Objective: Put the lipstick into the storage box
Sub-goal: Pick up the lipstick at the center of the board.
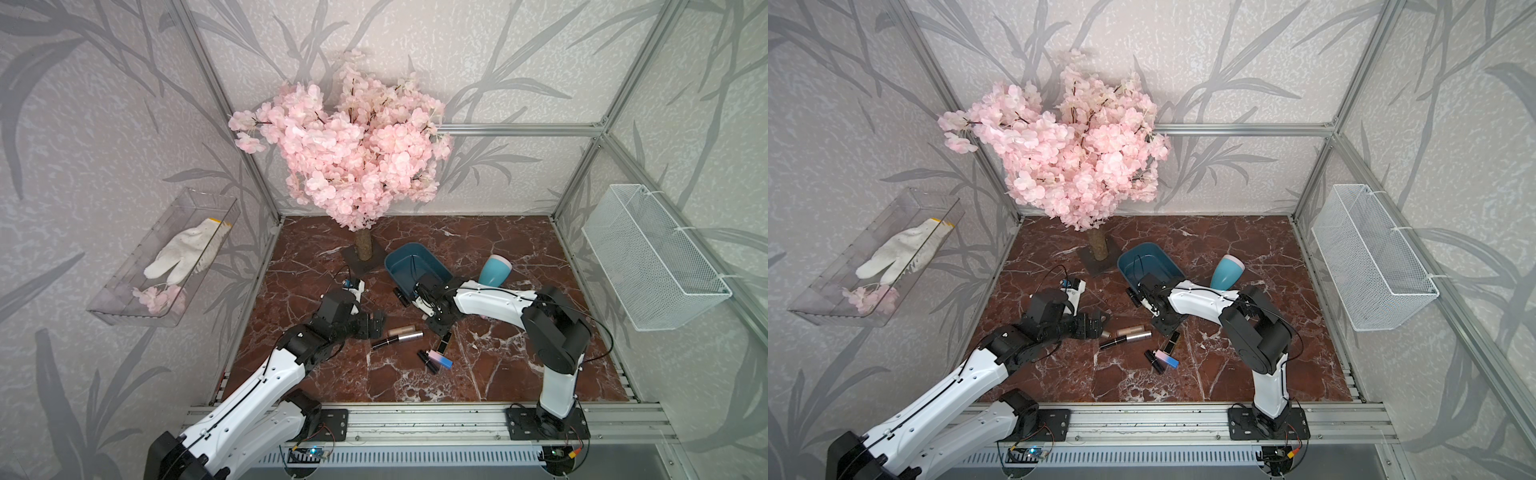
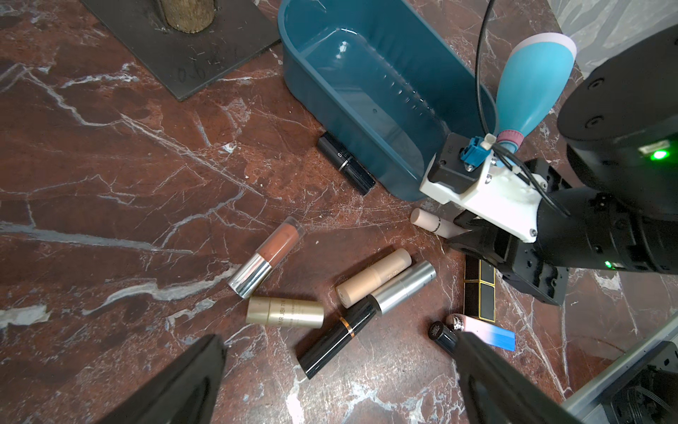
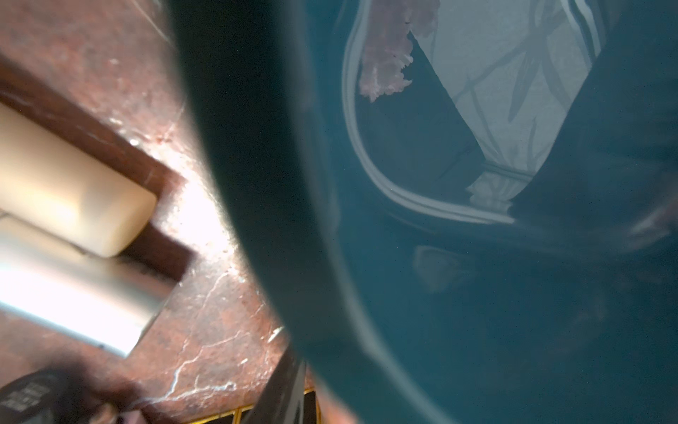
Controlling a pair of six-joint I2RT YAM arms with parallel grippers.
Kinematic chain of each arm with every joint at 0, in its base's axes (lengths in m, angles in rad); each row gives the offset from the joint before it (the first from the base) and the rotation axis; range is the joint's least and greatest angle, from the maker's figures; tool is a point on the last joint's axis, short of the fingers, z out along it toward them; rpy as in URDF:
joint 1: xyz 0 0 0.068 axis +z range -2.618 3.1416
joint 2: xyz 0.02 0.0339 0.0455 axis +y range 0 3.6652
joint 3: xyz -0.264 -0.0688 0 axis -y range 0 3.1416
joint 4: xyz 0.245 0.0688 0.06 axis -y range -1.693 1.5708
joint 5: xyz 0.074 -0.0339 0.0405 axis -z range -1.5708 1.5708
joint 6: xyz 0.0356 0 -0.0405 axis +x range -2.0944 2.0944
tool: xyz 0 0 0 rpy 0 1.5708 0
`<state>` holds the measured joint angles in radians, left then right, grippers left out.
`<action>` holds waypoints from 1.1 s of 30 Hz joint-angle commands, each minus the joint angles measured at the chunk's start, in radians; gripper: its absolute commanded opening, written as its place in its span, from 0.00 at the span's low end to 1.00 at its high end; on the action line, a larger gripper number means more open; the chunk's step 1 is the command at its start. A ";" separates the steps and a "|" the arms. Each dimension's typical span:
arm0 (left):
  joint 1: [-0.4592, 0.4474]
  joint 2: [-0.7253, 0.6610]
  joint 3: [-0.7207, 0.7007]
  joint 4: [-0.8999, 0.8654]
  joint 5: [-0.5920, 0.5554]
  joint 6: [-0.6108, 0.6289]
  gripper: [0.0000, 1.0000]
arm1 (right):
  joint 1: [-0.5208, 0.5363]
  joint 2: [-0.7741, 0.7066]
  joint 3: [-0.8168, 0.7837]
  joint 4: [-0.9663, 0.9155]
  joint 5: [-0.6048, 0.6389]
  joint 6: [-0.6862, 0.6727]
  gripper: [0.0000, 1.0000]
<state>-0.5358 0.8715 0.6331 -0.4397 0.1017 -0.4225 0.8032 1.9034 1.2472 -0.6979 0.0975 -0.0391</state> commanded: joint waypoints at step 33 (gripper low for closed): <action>0.002 -0.012 -0.012 0.036 -0.047 -0.022 1.00 | -0.068 -0.382 -0.065 -0.249 0.109 0.088 0.23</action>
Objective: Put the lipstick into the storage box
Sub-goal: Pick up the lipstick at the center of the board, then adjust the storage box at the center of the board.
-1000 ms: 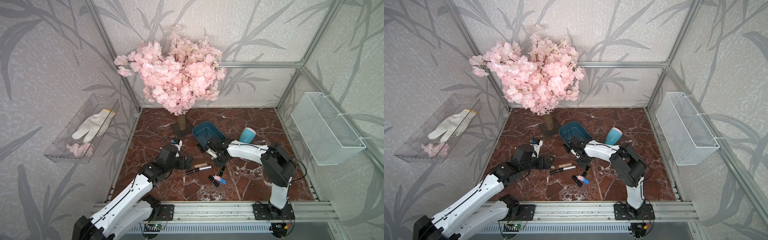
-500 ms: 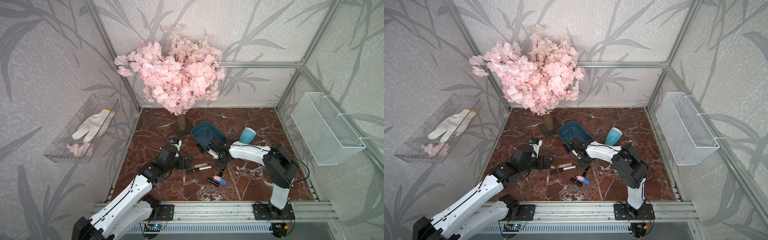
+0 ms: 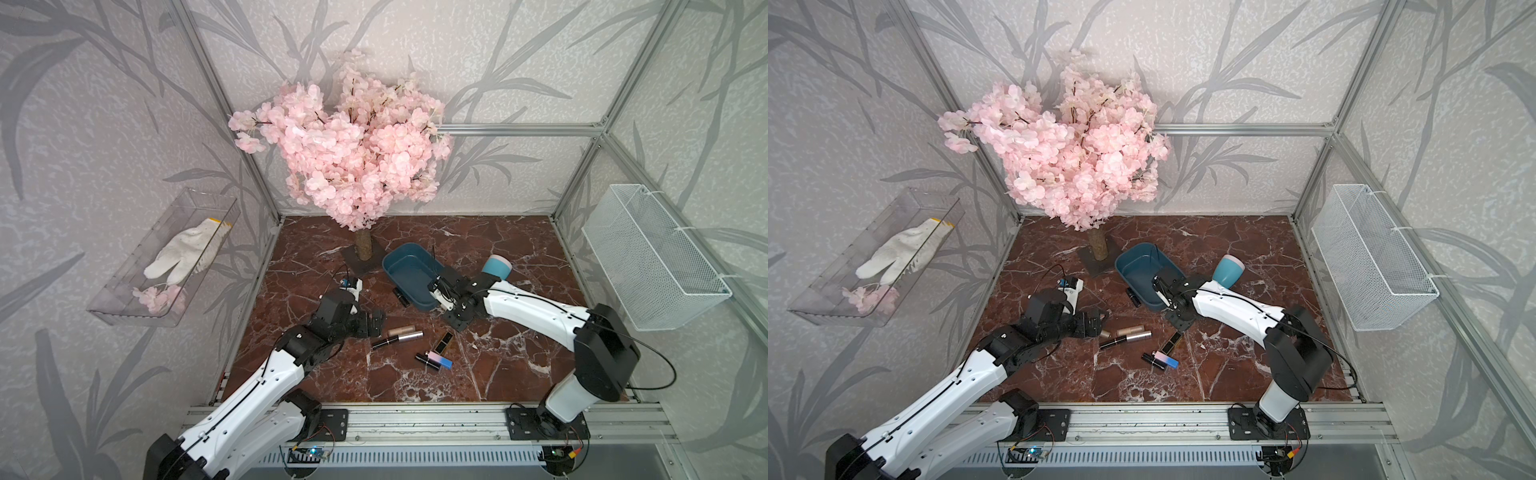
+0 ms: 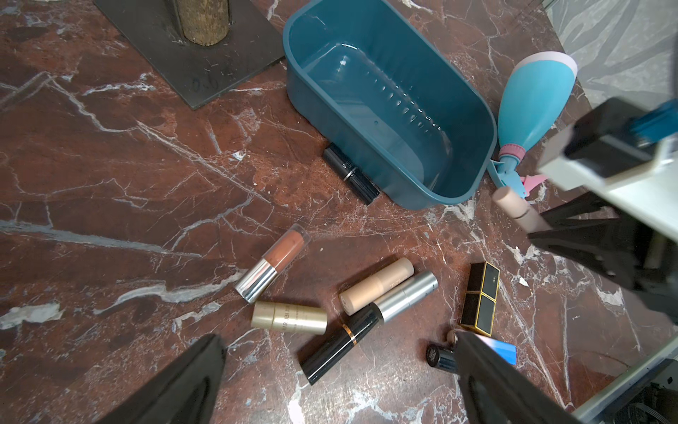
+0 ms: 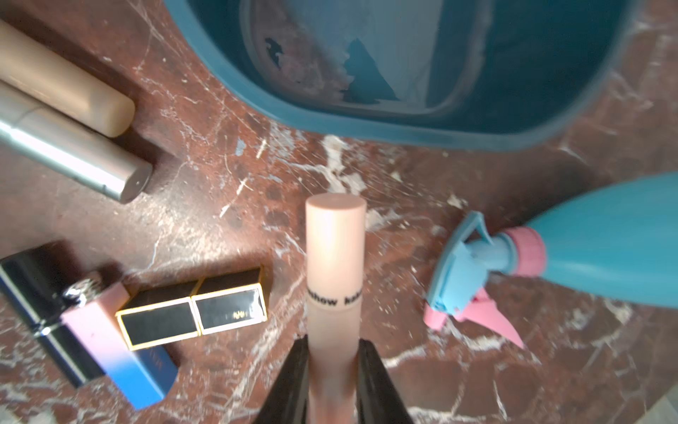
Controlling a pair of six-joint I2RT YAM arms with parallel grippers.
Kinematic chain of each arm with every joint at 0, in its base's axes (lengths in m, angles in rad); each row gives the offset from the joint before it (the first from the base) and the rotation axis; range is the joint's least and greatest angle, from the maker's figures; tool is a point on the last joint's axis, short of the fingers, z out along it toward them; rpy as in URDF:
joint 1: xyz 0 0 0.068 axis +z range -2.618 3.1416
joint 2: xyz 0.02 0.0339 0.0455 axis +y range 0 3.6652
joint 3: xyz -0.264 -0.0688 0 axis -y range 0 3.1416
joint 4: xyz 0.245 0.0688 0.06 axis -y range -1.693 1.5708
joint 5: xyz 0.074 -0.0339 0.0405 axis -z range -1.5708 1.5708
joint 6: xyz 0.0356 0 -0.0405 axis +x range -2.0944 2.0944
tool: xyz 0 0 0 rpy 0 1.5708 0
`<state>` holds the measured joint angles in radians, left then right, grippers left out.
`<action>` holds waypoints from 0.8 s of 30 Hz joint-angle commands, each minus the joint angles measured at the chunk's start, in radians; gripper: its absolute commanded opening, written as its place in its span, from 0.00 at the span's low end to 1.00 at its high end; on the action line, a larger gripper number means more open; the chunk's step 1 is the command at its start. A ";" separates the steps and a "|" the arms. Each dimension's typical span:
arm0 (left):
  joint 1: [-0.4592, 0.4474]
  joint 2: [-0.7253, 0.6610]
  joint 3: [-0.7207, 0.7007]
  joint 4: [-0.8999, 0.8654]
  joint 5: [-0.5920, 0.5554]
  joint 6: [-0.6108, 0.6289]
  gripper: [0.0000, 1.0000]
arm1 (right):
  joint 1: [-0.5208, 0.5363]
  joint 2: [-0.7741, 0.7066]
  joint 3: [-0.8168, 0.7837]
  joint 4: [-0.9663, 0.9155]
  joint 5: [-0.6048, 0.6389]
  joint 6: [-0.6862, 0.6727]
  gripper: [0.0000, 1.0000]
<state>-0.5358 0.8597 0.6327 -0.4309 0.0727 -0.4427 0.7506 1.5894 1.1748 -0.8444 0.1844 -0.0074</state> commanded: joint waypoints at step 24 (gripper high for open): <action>0.014 -0.001 0.042 -0.003 -0.088 0.011 1.00 | -0.095 0.364 0.415 0.100 -0.455 0.862 0.18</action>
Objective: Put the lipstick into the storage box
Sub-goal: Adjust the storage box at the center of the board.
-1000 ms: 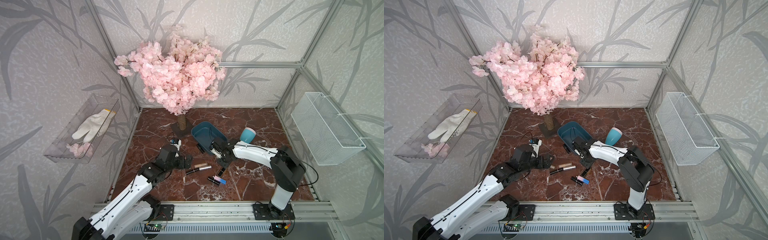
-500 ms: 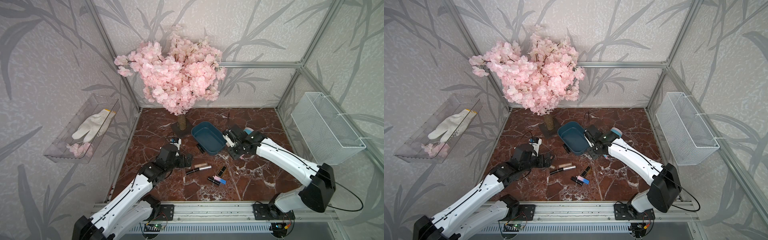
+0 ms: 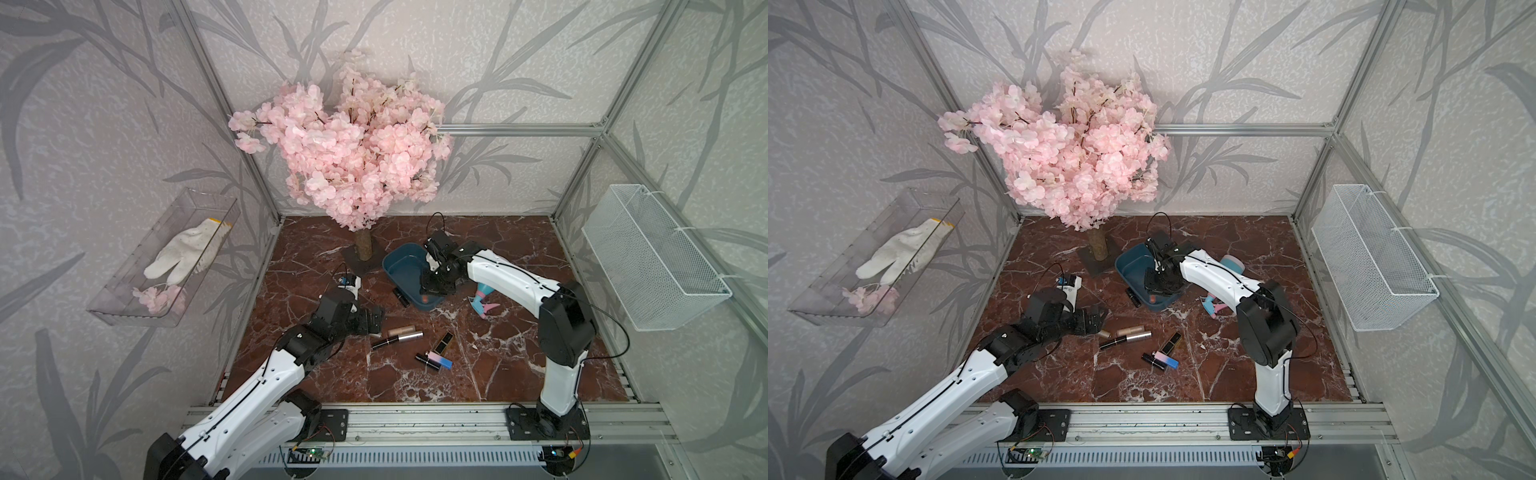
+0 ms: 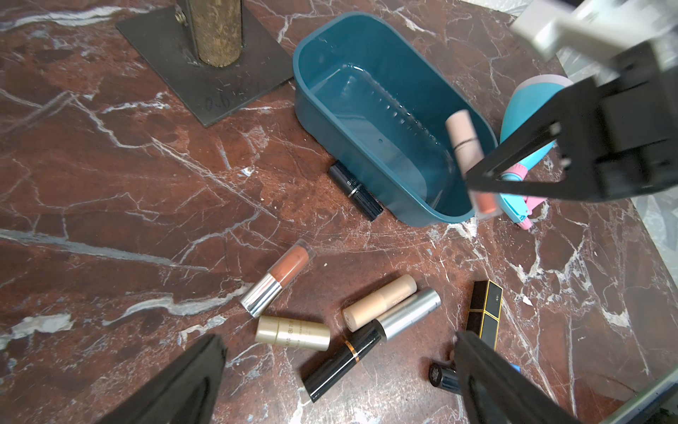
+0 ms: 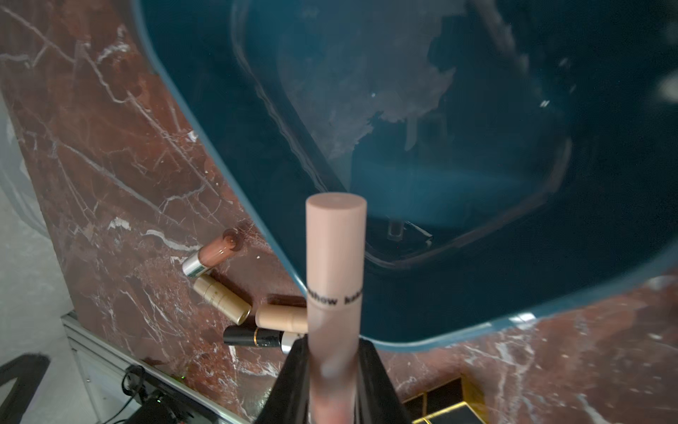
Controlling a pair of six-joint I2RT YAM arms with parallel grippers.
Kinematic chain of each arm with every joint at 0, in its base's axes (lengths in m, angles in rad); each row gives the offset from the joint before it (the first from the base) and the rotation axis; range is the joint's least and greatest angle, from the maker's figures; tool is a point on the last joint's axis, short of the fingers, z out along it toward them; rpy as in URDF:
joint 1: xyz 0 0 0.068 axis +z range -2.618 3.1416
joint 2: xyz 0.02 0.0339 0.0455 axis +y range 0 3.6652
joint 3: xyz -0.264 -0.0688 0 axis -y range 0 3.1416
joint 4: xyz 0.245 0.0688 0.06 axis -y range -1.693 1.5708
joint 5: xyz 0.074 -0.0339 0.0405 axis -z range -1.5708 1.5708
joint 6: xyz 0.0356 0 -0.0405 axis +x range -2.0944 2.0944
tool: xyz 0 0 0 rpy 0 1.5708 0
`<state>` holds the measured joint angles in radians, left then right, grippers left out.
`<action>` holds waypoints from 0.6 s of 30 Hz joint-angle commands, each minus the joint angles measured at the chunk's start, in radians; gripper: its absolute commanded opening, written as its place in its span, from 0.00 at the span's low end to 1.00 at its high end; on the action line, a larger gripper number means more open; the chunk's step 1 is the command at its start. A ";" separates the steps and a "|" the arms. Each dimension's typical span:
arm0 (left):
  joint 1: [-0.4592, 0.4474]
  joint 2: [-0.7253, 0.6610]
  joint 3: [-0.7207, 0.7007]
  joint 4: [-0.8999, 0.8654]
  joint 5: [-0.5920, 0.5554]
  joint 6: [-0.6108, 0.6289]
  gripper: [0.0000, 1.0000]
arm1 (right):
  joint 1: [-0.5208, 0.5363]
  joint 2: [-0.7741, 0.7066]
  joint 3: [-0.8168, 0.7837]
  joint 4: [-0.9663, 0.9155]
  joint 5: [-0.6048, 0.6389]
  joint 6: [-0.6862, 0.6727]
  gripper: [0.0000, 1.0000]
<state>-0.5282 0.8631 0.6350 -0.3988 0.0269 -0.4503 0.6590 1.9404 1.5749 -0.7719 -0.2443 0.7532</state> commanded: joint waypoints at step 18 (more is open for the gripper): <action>0.016 0.127 0.092 0.003 -0.014 0.053 1.00 | -0.186 0.050 -0.009 -0.161 0.039 -0.014 0.18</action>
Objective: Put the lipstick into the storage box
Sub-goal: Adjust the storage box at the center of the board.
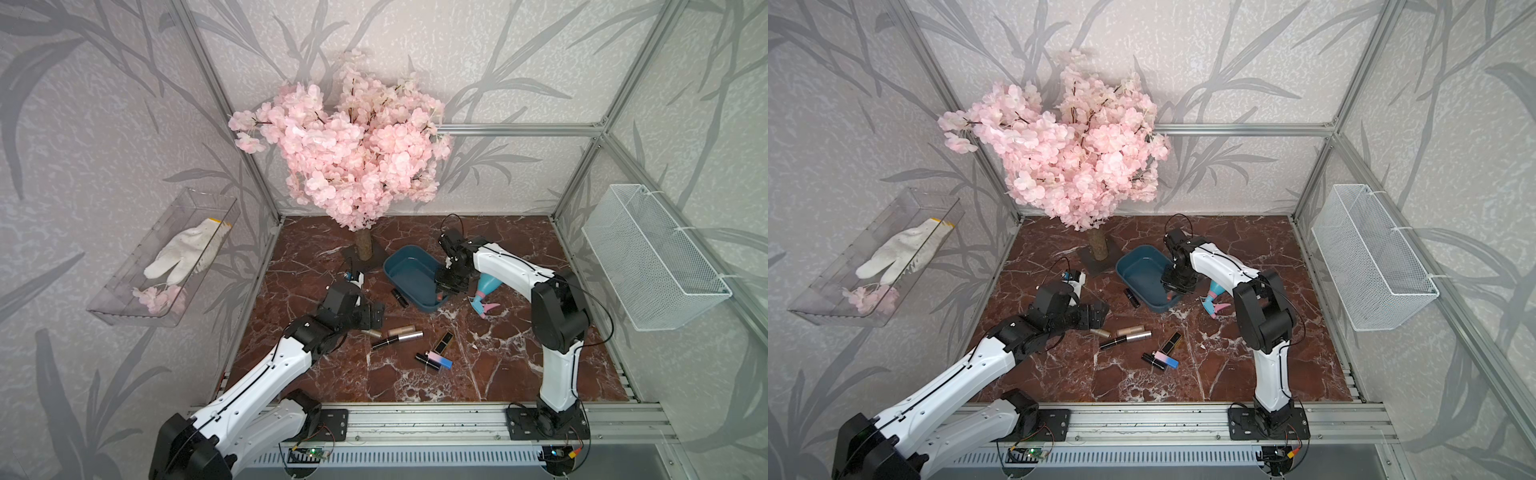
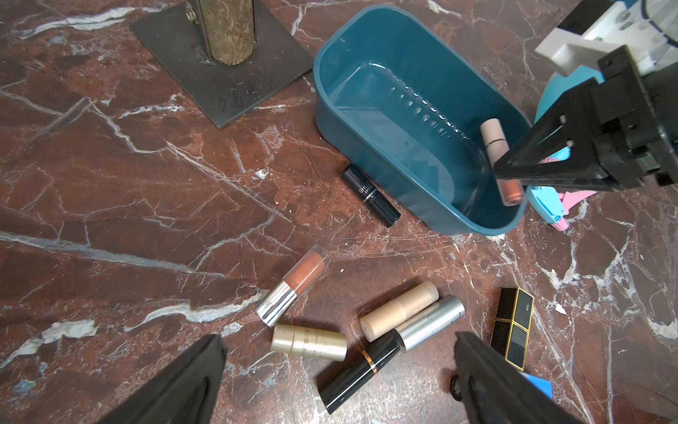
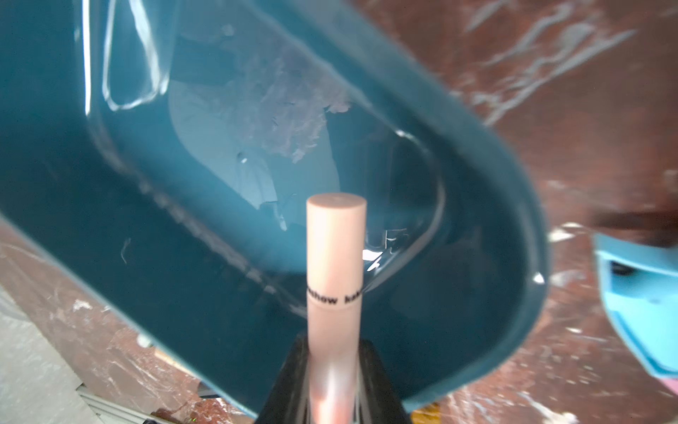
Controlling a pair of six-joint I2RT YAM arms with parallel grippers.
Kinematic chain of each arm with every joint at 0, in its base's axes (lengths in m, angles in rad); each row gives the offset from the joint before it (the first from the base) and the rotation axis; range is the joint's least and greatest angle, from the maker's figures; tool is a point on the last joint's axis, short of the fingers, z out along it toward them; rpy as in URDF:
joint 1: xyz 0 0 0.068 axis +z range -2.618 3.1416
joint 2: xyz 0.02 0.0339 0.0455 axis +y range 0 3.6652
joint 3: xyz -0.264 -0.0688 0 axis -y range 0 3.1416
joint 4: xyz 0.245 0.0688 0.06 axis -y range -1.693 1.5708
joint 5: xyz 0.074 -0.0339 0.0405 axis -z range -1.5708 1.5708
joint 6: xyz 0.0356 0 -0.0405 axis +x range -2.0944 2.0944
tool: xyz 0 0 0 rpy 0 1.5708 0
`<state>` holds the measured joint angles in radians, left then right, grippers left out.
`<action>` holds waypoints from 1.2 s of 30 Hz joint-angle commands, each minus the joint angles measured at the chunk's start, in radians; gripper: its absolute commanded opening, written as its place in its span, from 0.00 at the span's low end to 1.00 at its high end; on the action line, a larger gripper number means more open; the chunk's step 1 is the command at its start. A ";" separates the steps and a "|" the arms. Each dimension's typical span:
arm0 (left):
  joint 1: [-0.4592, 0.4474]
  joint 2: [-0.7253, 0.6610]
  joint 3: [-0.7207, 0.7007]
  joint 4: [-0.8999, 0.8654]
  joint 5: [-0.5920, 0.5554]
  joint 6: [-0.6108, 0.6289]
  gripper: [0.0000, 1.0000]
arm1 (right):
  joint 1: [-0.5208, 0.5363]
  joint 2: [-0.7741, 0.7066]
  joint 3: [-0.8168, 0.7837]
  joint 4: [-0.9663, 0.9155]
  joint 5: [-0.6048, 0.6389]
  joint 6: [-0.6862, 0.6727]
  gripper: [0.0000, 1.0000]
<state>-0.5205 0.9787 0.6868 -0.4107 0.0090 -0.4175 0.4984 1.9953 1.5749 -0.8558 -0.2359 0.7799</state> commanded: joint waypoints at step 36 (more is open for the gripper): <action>0.020 0.060 0.056 0.024 0.019 0.005 1.00 | -0.114 0.215 0.248 -0.291 0.236 -0.206 0.15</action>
<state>-0.5083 1.0355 0.7197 -0.3882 0.0273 -0.4118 0.3790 2.1830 1.8011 -1.1030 -0.0441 0.5770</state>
